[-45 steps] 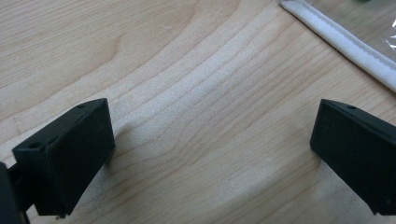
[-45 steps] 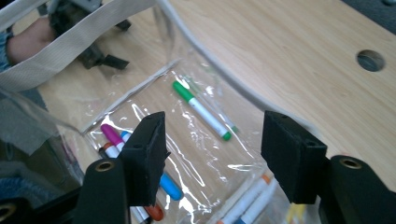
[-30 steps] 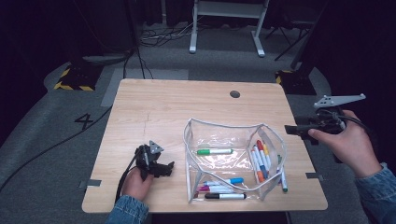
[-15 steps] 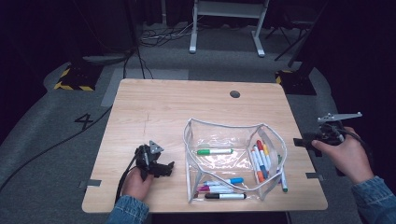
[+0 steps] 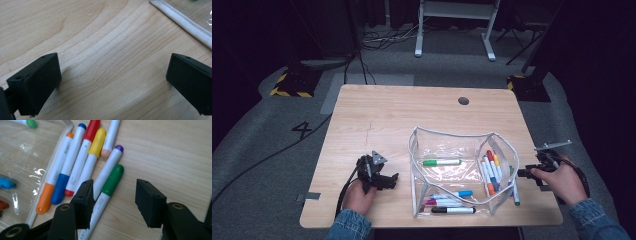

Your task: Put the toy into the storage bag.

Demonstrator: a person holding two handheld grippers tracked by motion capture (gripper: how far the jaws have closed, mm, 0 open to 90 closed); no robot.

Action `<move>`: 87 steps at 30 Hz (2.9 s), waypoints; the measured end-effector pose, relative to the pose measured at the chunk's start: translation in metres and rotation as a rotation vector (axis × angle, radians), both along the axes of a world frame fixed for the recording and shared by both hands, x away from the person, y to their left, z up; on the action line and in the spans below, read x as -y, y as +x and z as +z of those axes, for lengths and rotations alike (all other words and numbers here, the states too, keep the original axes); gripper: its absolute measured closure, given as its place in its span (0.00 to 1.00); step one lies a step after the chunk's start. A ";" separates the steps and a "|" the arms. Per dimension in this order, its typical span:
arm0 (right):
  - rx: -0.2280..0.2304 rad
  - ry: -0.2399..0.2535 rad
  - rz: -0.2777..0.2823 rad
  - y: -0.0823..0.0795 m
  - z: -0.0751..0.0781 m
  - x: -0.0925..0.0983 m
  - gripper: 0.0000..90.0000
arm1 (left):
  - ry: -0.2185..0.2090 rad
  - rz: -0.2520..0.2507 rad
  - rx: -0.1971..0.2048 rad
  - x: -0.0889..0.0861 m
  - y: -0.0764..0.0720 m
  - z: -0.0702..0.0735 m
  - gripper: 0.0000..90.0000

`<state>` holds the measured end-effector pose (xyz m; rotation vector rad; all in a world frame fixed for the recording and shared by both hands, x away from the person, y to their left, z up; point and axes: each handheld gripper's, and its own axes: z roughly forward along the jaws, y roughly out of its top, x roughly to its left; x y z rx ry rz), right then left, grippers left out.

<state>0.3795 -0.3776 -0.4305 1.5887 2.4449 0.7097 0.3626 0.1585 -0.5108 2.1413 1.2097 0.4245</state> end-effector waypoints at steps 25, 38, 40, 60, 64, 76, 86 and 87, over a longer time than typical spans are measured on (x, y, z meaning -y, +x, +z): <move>-0.168 -0.087 -0.049 -0.002 -0.031 0.005 0.86 | -0.001 0.001 -0.001 0.000 0.000 0.000 0.00; 0.005 -0.003 0.013 -0.004 0.041 0.008 0.86 | -0.001 -0.001 0.000 0.000 0.000 0.000 0.00; 0.029 0.001 0.019 -0.006 0.054 0.005 0.86 | 0.000 0.000 0.000 0.000 0.000 0.000 0.00; 0.158 0.036 0.228 -0.016 0.148 -0.046 0.86 | 0.005 0.001 -0.001 -0.001 -0.001 0.000 0.00; 0.172 0.037 0.295 -0.018 0.158 -0.062 0.86 | 0.009 0.013 0.011 -0.001 -0.001 0.000 0.00; 0.167 0.019 0.465 -0.027 0.168 -0.113 0.86 | 0.008 0.007 0.000 -0.001 -0.001 0.000 0.00; 0.113 0.001 0.610 -0.038 0.158 -0.154 0.86 | 0.008 0.004 0.000 -0.001 -0.001 0.000 0.00; 0.107 -0.001 0.623 -0.039 0.156 -0.158 0.86 | 0.009 0.004 0.000 -0.001 -0.001 0.000 0.00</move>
